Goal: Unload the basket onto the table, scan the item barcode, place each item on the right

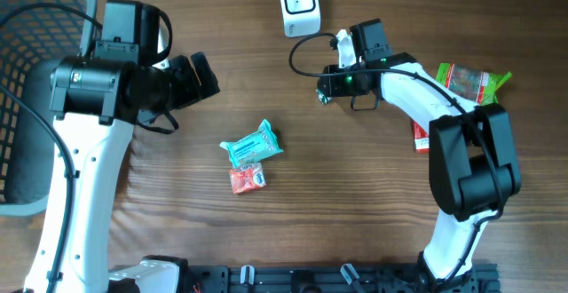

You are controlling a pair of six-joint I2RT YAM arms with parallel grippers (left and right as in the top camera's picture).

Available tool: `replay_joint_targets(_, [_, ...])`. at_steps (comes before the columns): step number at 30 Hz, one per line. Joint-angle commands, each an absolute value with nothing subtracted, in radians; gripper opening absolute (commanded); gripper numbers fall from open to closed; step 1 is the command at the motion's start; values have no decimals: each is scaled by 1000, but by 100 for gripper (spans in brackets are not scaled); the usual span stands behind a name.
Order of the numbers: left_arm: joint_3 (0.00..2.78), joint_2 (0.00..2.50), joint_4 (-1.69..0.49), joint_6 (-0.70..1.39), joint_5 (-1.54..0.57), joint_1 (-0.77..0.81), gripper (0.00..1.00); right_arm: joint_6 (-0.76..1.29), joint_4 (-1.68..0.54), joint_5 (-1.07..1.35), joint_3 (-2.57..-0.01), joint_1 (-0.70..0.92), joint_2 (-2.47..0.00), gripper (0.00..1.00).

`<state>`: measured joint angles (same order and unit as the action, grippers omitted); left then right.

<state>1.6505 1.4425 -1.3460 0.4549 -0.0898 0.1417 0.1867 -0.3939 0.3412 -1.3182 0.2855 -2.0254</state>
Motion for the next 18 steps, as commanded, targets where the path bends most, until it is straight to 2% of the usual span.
replay_joint_targets(1, [1656,1443,-1346,456,-80,135,100,194,-385,322,-1316,289,-2078,38])
replay_joint_targets(18, [1656,1443,-1346,456,-81,135,100,155,-378,310,-1316,295,-2094,42])
